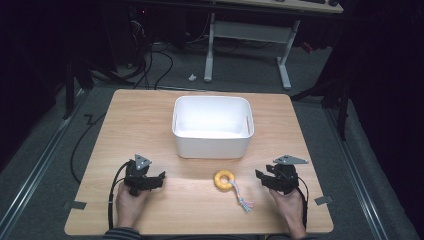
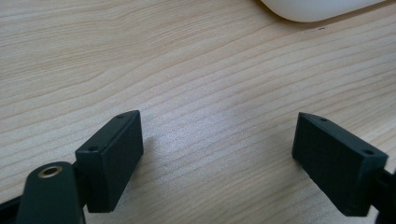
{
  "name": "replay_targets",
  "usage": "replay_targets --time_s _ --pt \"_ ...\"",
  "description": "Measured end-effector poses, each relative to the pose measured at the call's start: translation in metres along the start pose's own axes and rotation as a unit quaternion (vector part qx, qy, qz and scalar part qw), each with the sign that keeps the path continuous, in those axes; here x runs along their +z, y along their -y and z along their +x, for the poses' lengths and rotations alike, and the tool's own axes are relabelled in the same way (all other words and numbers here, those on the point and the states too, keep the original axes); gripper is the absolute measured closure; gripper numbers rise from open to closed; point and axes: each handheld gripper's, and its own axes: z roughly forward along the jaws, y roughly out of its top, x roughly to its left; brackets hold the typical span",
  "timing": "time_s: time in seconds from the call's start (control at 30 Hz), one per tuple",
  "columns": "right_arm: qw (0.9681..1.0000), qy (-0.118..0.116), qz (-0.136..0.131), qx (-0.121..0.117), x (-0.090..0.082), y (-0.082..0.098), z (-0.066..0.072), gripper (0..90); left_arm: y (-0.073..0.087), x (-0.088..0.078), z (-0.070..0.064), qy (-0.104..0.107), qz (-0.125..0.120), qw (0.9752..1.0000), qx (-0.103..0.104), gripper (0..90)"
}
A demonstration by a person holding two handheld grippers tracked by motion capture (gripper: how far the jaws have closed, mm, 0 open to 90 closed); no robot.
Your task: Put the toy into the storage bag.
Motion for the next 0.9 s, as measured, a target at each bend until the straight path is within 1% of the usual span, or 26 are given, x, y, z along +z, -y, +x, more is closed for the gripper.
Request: replay_targets --time_s 0.23,0.27,0.33,0.4,0.47,0.53,0.6,0.67,0.7,0.73,0.77,0.8,0.83,0.87,0.9 --pt "0.9998 -0.007 0.002 -0.017 -0.001 -0.005 0.008 49.1 0.0 0.0 0.0 0.0 0.0 1.0 0.0 16.8" --pt "0.9996 -0.009 0.004 -0.026 0.0 -0.006 0.01 49.0 0.0 0.0 0.0 0.0 0.0 1.0 0.0 16.7" --pt "0.9996 -0.009 0.005 -0.024 0.0 -0.006 0.011 49.0 0.0 0.0 0.0 0.0 0.0 1.0 0.0 16.8" --pt "0.9994 -0.016 0.004 -0.029 0.0 -0.009 0.015 48.7 0.0 0.0 0.0 0.0 0.0 1.0 0.0 16.7" --pt "0.9992 -0.018 0.002 -0.036 0.0 -0.011 0.017 48.5 0.0 0.0 0.0 0.0 0.0 1.0 0.0 16.7" --pt "0.9991 -0.019 0.002 -0.037 0.0 -0.012 0.019 48.6 0.0 0.0 0.0 0.0 0.0 1.0 0.0 16.8" --pt "0.9987 -0.023 0.002 -0.045 0.002 -0.014 0.021 48.6 0.0 0.0 0.0 0.0 0.0 1.0 0.0 16.7" --pt "0.9984 -0.03 -0.001 -0.048 0.003 -0.016 0.024 48.7 0.0 0.0 0.0 0.0 0.0 1.0 0.0 16.8" --pt "0.9982 -0.038 -0.001 -0.047 0.004 -0.017 0.025 48.8 0.0 0.0 0.0 0.0 0.0 1.0 0.0 16.8" --pt "0.9976 -0.043 0.0 -0.053 0.005 -0.02 0.027 49.2 0.0 0.0 0.0 0.0 0.0 1.0 0.0 16.7" --pt "0.9976 -0.043 0.0 -0.053 0.005 -0.02 0.027 49.2 0.0 0.0 0.0 0.0 0.0 1.0 0.0 16.8" --pt "0.997 -0.052 0.005 -0.057 0.007 -0.023 0.031 49.5 0.0 0.0 0.0 0.0 0.0 1.0 0.0 16.8" --pt "0.997 -0.052 0.005 -0.057 0.007 -0.023 0.031 49.5 0.0 0.0 0.0 0.0 0.0 1.0 0.0 16.8" --pt "0.9961 -0.055 0.009 -0.069 0.009 -0.026 0.035 49.9 0.0 0.0 0.0 0.0 0.0 1.0 0.0 16.8" --pt "0.9957 -0.058 0.012 -0.072 0.01 -0.026 0.036 50.0 0.0 0.0 0.0 0.0 0.0 1.0 0.0 16.8"
